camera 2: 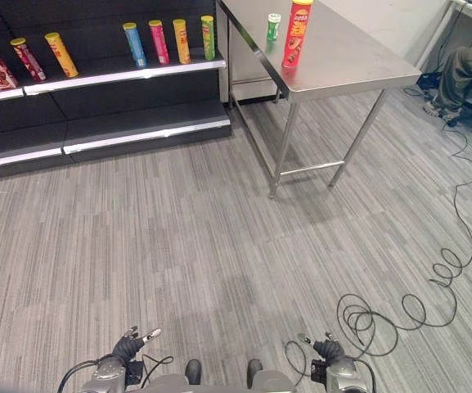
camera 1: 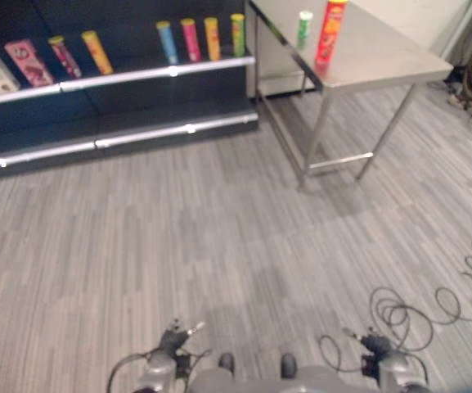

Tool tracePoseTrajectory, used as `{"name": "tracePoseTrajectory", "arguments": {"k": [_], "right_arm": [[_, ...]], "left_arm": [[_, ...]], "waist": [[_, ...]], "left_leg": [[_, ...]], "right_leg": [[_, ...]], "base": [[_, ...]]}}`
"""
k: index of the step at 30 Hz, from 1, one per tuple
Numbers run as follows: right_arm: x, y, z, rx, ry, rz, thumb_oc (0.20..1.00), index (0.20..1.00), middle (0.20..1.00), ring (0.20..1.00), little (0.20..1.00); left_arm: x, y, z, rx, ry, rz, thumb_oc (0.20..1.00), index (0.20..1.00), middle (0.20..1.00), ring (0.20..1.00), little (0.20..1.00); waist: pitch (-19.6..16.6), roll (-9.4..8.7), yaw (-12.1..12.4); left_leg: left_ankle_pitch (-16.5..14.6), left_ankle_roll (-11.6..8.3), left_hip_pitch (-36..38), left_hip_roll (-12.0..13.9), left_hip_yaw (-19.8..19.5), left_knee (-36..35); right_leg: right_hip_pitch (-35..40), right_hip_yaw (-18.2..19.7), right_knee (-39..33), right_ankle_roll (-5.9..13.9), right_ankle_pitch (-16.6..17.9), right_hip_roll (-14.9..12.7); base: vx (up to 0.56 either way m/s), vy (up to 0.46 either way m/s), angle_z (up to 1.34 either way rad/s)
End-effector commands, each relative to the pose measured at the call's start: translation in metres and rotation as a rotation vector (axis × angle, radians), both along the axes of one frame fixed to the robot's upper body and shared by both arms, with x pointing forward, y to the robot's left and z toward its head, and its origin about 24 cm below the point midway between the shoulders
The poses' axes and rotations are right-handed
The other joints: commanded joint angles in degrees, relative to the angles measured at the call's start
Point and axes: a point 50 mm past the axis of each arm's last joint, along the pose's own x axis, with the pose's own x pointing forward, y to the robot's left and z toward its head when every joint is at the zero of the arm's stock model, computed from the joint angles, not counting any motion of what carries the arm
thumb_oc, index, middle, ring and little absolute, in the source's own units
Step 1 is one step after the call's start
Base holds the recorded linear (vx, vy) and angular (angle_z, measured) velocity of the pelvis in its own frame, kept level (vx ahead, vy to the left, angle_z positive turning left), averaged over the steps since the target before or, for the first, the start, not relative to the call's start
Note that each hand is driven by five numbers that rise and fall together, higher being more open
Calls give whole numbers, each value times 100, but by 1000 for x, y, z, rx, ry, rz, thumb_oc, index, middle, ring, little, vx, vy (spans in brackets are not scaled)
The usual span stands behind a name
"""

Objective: Put the goods on the table back onto the shelves and tidy them up.

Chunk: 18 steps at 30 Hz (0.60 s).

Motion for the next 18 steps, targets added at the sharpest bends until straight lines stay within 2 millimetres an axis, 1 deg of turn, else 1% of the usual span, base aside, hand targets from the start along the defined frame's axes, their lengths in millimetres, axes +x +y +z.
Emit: {"name": "tracePoseTrajectory", "arguments": {"k": [1, 6, 12, 18], "right_arm": [[11, -7, 7, -8, -58, -28, 1000, 1000, 1000, 1000, 1000], [9, -6, 5, -1, -48, -30, 1000, 1000, 1000, 1000, 1000], [10, -2, 5, 3, -42, -12, 1000, 1000, 1000, 1000, 1000], [13, -3, 6, -5, -44, 0, 1000, 1000, 1000, 1000, 1000]], "left_arm": [[15, 4, 6, 22, -47, -10, 1000, 1000, 1000, 1000, 1000], [18, 5, 8, 28, -60, -25, 1000, 1000, 1000, 1000, 1000], [25, 8, 11, 43, -81, -32, 1000, 1000, 1000, 1000, 1000], [21, 11, 10, 53, -65, -20, 1000, 1000, 1000, 1000, 1000]], "waist": [[20, -192, -97], [-9, -186, -136], [15, -194, -135], [30, -215, -95]], "left_leg": [[-753, -146, -199, -6, 30, 466], [-764, -85, -212, -46, 107, 437], [-810, -48, -267, -90, 154, 509], [-864, 18, -332, -156, 127, 562]], "right_leg": [[-126, 104, 298, 356, -733, -278], [-208, 190, 376, 411, -717, -314], [-287, 239, 400, 457, -669, -377], [-391, 347, 421, 511, -595, -401]], "base": [[-26, 42, -4], [-13, 56, -12], [-6, 47, -6], [-3, 48, -6]]}}
